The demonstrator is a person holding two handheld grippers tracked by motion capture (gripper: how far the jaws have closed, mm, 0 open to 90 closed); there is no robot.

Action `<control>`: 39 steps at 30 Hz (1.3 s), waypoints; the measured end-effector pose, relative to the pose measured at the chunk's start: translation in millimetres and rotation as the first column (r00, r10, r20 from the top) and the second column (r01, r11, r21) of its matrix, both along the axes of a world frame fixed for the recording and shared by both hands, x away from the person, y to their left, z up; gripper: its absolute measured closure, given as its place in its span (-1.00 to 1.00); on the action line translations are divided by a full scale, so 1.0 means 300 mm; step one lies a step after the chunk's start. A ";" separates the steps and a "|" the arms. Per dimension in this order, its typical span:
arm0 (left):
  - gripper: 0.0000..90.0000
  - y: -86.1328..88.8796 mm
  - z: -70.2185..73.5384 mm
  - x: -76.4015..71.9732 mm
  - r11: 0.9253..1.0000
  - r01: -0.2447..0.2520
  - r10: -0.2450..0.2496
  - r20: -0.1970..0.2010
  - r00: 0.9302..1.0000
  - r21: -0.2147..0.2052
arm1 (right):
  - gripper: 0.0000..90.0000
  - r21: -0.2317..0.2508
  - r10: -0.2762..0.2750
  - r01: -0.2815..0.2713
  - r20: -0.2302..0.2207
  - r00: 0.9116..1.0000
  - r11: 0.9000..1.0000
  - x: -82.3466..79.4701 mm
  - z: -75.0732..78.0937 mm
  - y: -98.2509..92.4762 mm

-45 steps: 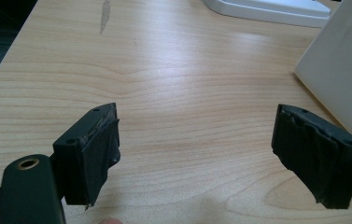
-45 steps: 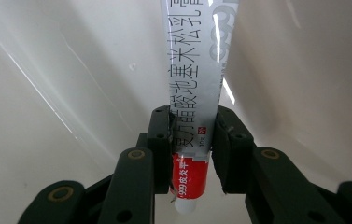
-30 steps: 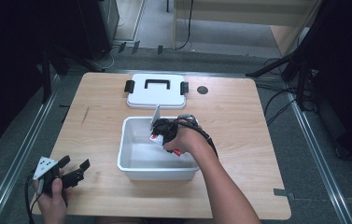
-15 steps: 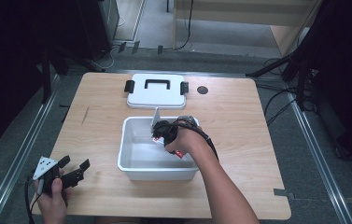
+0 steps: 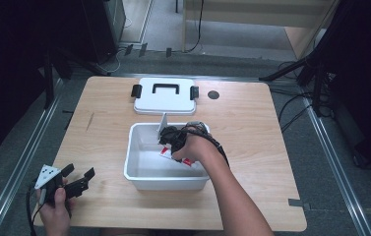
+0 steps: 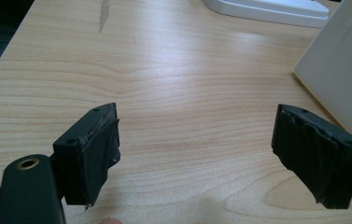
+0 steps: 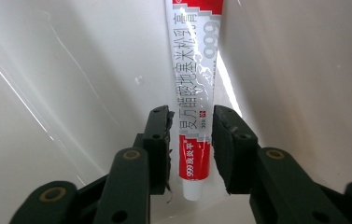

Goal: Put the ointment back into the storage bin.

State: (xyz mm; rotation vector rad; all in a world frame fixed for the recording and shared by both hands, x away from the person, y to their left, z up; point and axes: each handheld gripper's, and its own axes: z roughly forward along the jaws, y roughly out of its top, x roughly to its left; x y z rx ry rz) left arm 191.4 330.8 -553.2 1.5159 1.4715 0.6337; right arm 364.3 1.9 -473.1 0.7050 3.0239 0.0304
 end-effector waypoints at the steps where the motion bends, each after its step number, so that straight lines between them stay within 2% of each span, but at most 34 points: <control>1: -0.64 0.000 0.000 0.000 1.000 0.000 0.000 0.000 1.000 0.000 | 0.45 0.008 0.000 0.000 0.003 1.000 1.000 0.000 0.004 -0.001; 4: -0.65 0.000 0.000 0.000 1.000 0.001 -0.001 0.000 1.000 -0.001 | 0.35 0.019 -0.014 0.014 0.006 1.000 1.000 -0.003 0.016 -0.005; 6: -0.64 -0.001 0.000 0.000 1.000 0.001 -0.001 0.000 1.000 0.000 | 0.10 0.038 -0.023 0.024 -0.008 1.000 0.999 -0.008 0.031 -0.013; 9: -0.64 -0.001 0.000 0.000 1.000 0.001 -0.001 0.000 1.000 0.000 | -0.10 0.031 -0.004 0.005 -0.025 1.000 0.999 -0.020 0.041 -0.023; 11: -0.64 -0.001 0.000 0.001 1.000 0.001 -0.001 0.000 1.000 0.000 | -0.16 0.030 -0.001 0.002 -0.026 1.000 1.000 -0.025 0.045 -0.027; 14: -0.64 -0.001 0.000 0.001 1.000 0.000 0.000 -0.001 1.000 0.000 | -0.33 0.034 -0.007 0.007 0.015 1.000 0.999 -0.030 0.072 -0.047; 15: -0.64 -0.001 0.000 0.001 1.000 0.000 0.000 -0.001 1.000 0.000 | -0.33 0.034 -0.007 0.007 0.015 1.000 0.999 -0.030 0.072 -0.047; 17: -0.64 -0.001 0.000 0.001 1.000 0.001 -0.001 -0.001 1.000 0.001 | -0.51 0.057 -0.028 0.025 0.042 0.999 0.998 -0.035 0.101 -0.067; 21: -0.65 -0.001 0.000 0.001 1.000 0.001 -0.001 0.000 1.000 0.002 | -0.68 0.076 -0.047 0.042 0.065 0.997 0.996 -0.048 0.140 -0.097; 24: -0.64 -0.001 0.000 0.001 1.000 0.000 0.000 0.001 1.000 0.001 | -0.73 0.089 -0.055 0.048 0.076 0.996 0.995 -0.057 0.167 -0.122; 27: -0.64 -0.001 0.000 0.001 1.000 -0.002 0.002 0.001 1.000 -0.002 | -0.93 0.100 -0.074 0.066 0.075 0.994 0.993 -0.065 0.187 -0.149; 30: -0.65 -0.001 0.000 0.001 1.000 -0.002 0.002 0.000 1.000 -0.003 | -0.96 0.100 -0.080 0.072 0.075 0.994 0.992 -0.072 0.202 -0.165; 32: -0.64 -0.002 -0.001 0.002 1.000 -0.002 0.002 0.001 1.000 -0.004 | -0.97 0.135 -0.077 0.068 0.065 0.995 0.989 -0.087 0.228 -0.188; 34: -0.65 -0.002 -0.001 0.002 1.000 -0.002 0.002 0.001 1.000 -0.001 | -1.00 0.143 -0.075 0.065 0.064 0.995 0.988 -0.092 0.236 -0.194; 39: -0.65 -0.001 -0.001 0.001 1.000 -0.001 0.001 0.001 1.000 0.001 | -1.00 0.163 -0.078 0.062 0.094 0.993 0.985 -0.124 0.265 -0.234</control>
